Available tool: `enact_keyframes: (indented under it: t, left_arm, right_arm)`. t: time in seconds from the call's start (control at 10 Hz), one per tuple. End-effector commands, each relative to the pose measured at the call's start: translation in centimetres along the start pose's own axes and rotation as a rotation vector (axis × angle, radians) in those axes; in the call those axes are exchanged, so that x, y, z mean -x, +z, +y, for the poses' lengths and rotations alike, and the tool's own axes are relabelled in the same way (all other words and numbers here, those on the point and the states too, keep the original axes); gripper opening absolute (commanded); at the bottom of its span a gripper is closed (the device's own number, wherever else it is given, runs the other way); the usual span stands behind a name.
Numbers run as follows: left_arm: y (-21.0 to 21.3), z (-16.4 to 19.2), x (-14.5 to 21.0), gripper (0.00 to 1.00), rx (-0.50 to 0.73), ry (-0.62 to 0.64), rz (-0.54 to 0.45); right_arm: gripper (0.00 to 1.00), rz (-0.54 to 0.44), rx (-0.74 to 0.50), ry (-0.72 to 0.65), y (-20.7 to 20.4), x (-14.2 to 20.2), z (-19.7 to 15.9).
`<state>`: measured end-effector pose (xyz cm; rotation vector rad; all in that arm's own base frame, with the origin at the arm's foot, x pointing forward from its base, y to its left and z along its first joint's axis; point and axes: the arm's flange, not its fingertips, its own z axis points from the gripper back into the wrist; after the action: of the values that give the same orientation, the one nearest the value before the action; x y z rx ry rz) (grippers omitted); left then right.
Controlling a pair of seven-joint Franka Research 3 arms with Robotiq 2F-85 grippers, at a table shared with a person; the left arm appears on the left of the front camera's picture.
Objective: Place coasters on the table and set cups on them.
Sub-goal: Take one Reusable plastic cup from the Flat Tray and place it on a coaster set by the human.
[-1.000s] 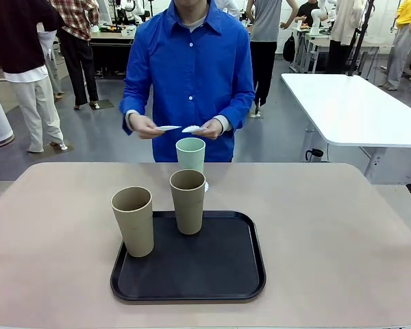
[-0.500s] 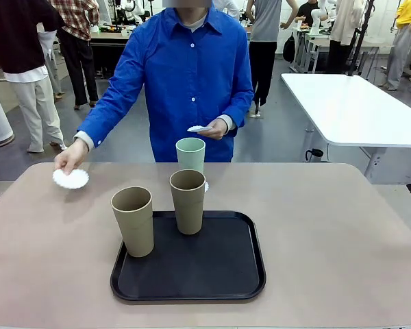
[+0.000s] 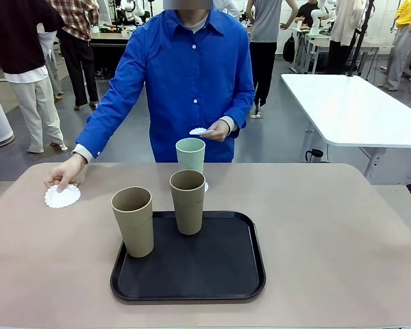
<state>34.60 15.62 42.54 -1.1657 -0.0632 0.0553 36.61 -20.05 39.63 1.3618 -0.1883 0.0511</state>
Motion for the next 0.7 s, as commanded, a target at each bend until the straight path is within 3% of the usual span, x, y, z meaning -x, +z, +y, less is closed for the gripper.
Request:
enact_keyframes:
  t: [0.0, 0.6]
  left_arm:
    - [0.17, -0.16, 0.08, 1.00, 0.005, -0.006, -0.005]
    - [0.17, -0.16, 0.08, 1.00, 0.005, -0.006, -0.005]
  right_arm:
    - [1.00, 0.001, -0.010, 0.001, -0.15, 0.09, -0.03]
    - [1.00, 0.001, -0.010, 0.001, -0.15, 0.09, -0.03]
